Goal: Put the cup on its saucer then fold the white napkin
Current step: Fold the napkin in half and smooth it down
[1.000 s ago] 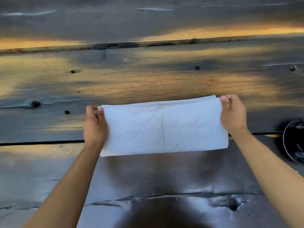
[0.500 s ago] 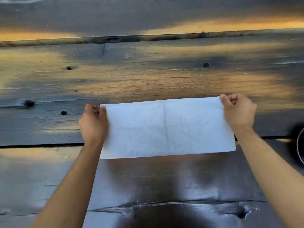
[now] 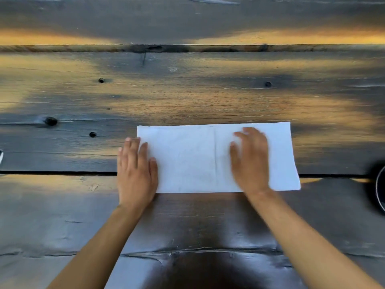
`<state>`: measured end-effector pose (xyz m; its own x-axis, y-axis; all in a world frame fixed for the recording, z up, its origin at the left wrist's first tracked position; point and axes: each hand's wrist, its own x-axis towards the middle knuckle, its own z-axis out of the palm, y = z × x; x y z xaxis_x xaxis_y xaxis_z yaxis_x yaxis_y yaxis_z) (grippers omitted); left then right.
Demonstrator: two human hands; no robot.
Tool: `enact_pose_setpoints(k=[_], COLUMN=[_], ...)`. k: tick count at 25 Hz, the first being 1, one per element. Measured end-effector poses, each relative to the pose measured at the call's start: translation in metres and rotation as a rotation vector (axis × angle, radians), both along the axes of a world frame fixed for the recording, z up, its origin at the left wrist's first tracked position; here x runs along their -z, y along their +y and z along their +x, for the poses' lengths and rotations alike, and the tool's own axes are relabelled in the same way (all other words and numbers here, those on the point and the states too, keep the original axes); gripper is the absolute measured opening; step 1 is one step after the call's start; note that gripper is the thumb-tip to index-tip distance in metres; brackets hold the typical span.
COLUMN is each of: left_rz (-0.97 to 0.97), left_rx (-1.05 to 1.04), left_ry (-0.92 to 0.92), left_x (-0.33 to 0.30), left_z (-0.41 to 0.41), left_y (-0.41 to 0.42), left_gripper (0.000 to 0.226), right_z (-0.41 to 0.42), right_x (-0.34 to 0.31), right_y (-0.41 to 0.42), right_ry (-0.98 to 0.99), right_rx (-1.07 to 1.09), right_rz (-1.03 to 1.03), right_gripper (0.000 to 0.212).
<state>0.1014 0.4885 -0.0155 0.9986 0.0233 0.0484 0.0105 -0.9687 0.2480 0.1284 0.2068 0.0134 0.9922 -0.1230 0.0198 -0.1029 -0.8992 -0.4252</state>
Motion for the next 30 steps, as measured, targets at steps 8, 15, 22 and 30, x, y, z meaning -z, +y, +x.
enact_pose_setpoints(k=[8,15,22,30], left_rz=[0.111,0.14,0.148,0.144], left_rx=[0.179,0.151,0.144,0.148], left_ry=[0.252,0.299,0.304,0.287], left_x=[0.013,0.013,0.013,0.013], left_z=[-0.032,-0.03,-0.03,-0.029], left_y=[0.005,0.005,0.004,0.004], left_gripper=[0.067,0.071,0.071,0.07], right_z=[-0.042,-0.065,-0.077,-0.046], right_x=[0.034,0.048,0.034,0.022], right_y=[0.138,0.0,-0.093,0.115], right_ry=[0.247,0.266,0.368,0.191], right_rx=[-0.447,-0.269,0.009,-0.322], right_rz=[-0.196,-0.354,-0.281,-0.106], right_gripper=[0.059,0.073,0.079,0.066])
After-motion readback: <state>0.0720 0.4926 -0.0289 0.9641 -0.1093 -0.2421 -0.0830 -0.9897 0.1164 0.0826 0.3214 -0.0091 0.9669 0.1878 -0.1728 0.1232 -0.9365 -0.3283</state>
